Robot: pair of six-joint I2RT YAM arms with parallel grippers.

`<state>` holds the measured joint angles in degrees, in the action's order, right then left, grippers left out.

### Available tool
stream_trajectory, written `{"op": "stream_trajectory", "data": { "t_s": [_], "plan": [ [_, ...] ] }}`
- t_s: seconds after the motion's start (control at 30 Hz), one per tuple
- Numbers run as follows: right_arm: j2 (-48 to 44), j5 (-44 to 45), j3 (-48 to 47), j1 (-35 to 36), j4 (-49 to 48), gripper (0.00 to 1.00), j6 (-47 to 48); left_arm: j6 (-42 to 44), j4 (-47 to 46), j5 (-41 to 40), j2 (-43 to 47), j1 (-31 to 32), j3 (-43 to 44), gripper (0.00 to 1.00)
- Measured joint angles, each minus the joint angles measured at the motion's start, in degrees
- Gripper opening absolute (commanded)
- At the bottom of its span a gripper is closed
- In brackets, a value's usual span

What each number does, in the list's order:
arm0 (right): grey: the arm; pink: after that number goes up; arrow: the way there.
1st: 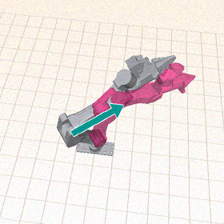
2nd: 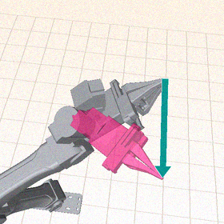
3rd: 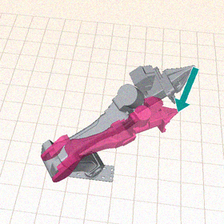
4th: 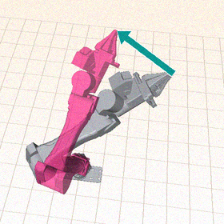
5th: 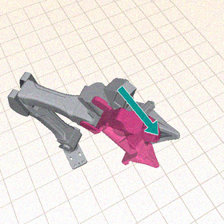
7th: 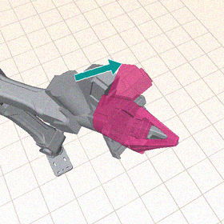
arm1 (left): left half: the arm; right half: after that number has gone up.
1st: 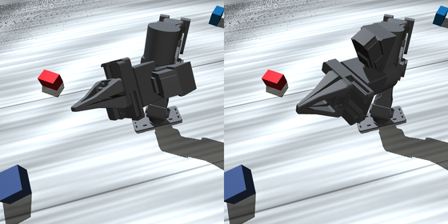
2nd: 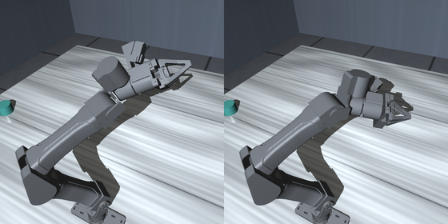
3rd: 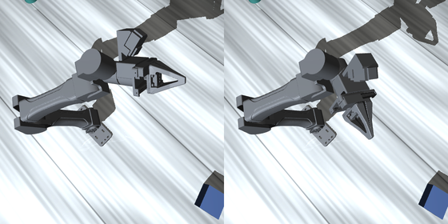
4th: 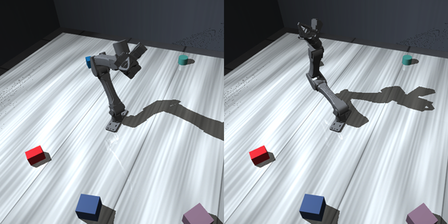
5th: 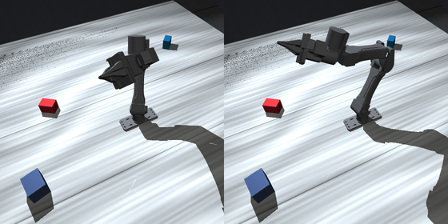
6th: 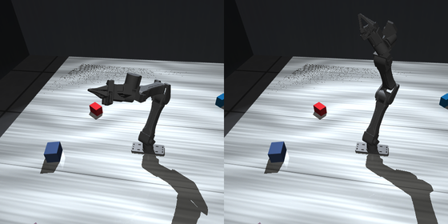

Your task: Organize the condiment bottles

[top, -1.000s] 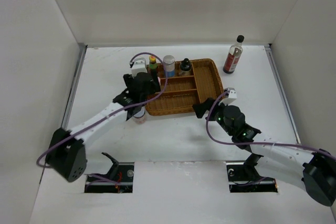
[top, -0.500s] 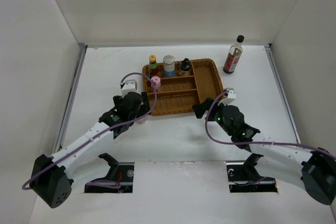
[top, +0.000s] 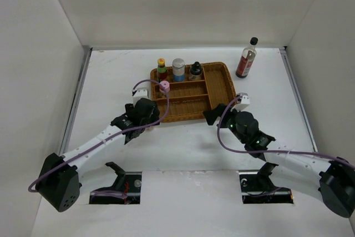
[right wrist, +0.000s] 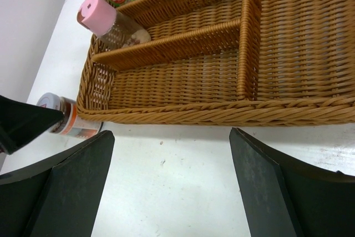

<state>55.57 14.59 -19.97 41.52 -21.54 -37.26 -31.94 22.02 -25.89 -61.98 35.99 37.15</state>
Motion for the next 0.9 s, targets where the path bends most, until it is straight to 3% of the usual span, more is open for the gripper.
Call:
{"op": "stream_trajectory", "data": {
  "t_s": [0.1, 0.23, 0.3, 0.53, 0.67, 0.9],
  "plan": [
    [-0.37, 0.02, 0.0, 0.0, 0.0, 0.92, 0.0, 0.0, -0.59, -0.02, -0.83, -0.31, -0.39, 0.69],
    [-0.46, 0.02, 0.0, 0.0, 0.0, 0.92, 0.0, 0.2, -1.09, -0.46, -1.57, -1.01, -0.55, 0.39],
    [-0.48, 0.02, 0.0, 0.0, 0.0, 0.92, 0.0, 0.31, -1.14, -0.68, -1.46, -1.22, -0.66, 0.31],
    [-0.48, 0.02, 0.0, 0.0, 0.0, 0.92, 0.0, 1.62, 4.15, -2.6, 4.92, -1.51, 0.02, 0.28],
    [-0.48, 0.02, 0.0, 0.0, 0.0, 0.92, 0.0, 3.08, 6.64, -4.57, 7.65, -1.42, 5.49, 0.28],
    [-0.46, 0.02, 0.0, 0.0, 0.0, 0.92, 0.0, 5.22, -2.19, -5.11, -2.21, 3.54, 15.72, 0.28]
  ]
}}
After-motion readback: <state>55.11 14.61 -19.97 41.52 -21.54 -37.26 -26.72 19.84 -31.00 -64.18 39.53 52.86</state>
